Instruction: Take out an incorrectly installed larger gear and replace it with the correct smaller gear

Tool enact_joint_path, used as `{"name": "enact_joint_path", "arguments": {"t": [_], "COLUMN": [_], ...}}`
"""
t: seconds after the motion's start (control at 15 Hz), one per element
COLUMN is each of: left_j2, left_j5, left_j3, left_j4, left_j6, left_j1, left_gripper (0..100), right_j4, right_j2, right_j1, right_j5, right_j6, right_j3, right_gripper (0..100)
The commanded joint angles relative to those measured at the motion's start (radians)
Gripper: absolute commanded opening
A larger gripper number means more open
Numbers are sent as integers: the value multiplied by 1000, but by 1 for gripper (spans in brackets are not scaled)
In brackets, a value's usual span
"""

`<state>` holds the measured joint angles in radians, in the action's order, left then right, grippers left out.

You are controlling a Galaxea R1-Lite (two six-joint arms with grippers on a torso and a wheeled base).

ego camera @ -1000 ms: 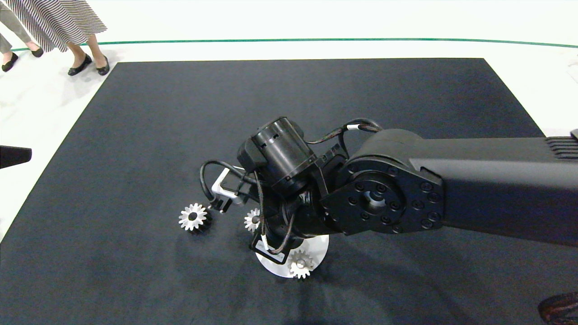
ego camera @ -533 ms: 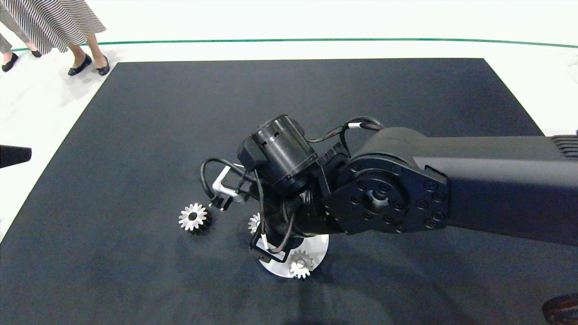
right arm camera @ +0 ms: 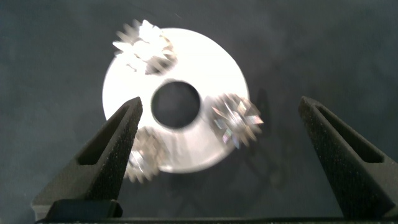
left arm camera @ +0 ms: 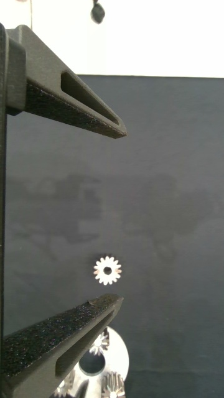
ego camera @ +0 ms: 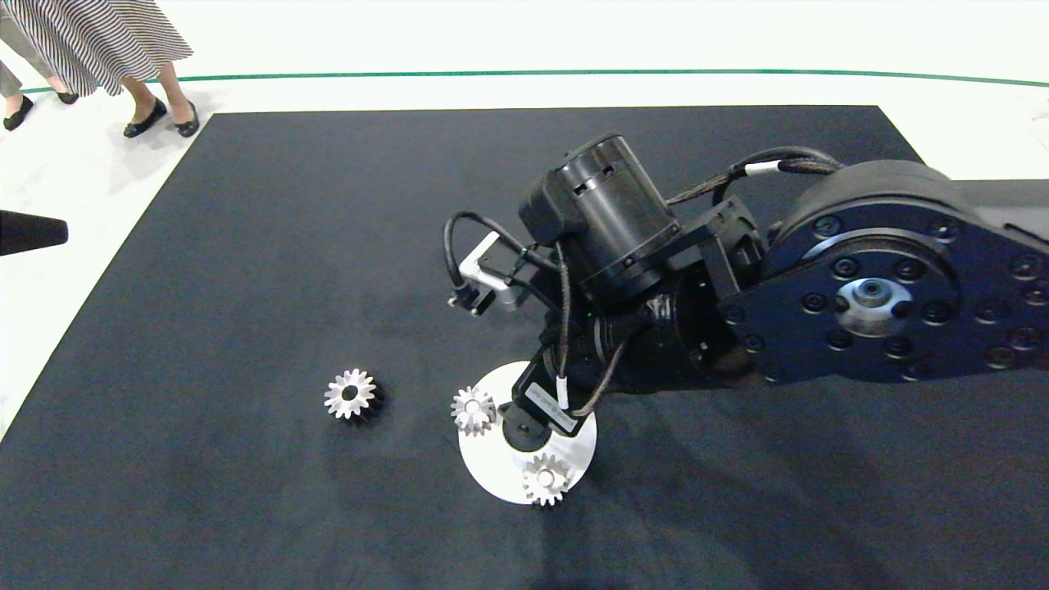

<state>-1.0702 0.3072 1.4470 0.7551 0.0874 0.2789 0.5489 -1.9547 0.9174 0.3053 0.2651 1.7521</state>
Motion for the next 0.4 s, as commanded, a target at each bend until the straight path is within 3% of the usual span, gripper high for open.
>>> {"name": "enact_joint_path", "arguments": {"t": [0.07,0.27,0.4], "left_j2": [23,52,82], "left_j5": [4,6,6], "left_j3": [-16,-11,-11], "left_j4": [-5,-76,-128], "left_j6": [3,-14,-55], "left_j1": [-10,-57,-95], "left_gripper": [100,100,100], "right_j4": [-27,-43,-43], "right_j2": [197,300,405], "right_j1": [-25,-32,-34], "right_j5": [78,225,268], "right_j6": [-113,-262,-284], "right_j3": [-117,-189,-269], "right_gripper": [100,100,100]}}
